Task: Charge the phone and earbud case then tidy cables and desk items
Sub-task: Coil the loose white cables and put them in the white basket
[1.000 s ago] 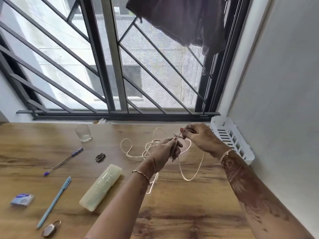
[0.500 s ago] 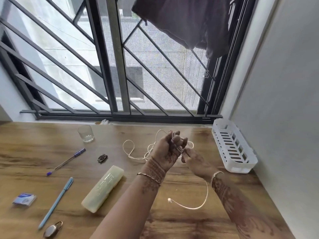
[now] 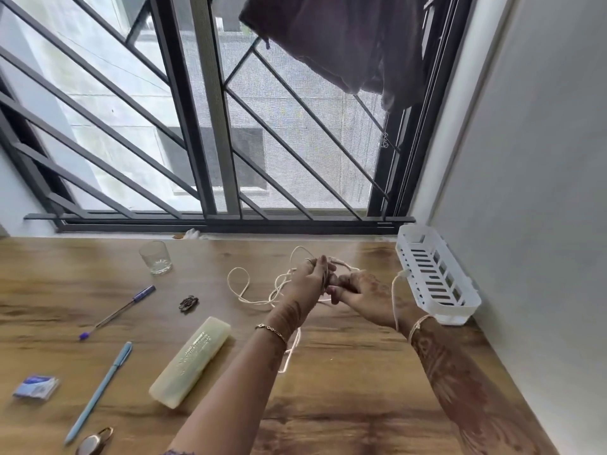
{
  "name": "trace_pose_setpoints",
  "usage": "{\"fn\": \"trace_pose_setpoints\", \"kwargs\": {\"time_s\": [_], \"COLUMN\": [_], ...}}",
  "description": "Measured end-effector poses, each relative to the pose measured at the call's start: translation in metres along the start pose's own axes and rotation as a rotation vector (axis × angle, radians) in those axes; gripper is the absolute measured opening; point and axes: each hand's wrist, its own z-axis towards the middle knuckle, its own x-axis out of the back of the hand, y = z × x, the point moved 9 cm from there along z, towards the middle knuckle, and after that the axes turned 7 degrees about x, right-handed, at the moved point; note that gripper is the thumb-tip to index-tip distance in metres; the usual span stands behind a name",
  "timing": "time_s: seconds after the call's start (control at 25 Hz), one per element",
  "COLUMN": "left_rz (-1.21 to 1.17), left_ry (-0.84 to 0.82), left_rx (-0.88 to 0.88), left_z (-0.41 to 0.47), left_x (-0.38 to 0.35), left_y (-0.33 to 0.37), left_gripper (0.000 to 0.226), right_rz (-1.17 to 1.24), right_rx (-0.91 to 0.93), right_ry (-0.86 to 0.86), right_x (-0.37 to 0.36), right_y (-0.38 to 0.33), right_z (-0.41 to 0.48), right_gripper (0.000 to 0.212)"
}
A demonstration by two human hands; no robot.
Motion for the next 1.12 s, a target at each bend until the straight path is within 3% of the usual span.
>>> {"fn": "trace_pose_setpoints", "kwargs": {"time_s": [0.12,0.2,0.44,0.64,0.8,0.92,1.04,1.12], "left_rz": [0.258,0.251,-0.009,-0.369,-0.695,-0.851,-0.871,-0.846], "left_ry": [-0.038,-0.1,-0.238,-0.253,-0.271,-0.236,-0.156,-0.091], "left_rx": [-0.037,-0.037,0.023,0.15,0.183,0.166,0.138,0.136], "left_z": [-0.007,-0.016,-0.033,-0.029,-0.021,-0.015,-0.007,-0.003], "left_x": [-0.002,-0.006,-0.013,-0.013,-0.012,-0.009,-0.001,0.004], "left_y": [-0.004,-0.004,0.0,-0.005,0.002,0.005,0.001,-0.005], "left_gripper": [0.035,0.038,0.052,0.046,0.047,0.045,0.043,0.042], "right_rz": [0.084,0.098,0.276,0.361,0.274,0.241,0.388,0.391], "right_rx": [0.009,0.015,-0.003,-0.071,-0.11,-0.163,-0.281,-0.267], "right_ry": [0.088,0.15,0.207,0.313,0.271,0.129,-0.058,-0.177], "right_x": [0.011,0.022,0.029,0.016,0.003,-0.016,-0.038,-0.044], "right_y": [0.001,0.0,0.007,0.029,0.033,0.026,0.021,0.012], "right_z": [0.003,0.003,0.013,0.014,0.009,-0.002,-0.017,-0.023], "right_gripper": [0.026,0.018,0.016,0.015,0.013,0.026,0.037,0.03]}}
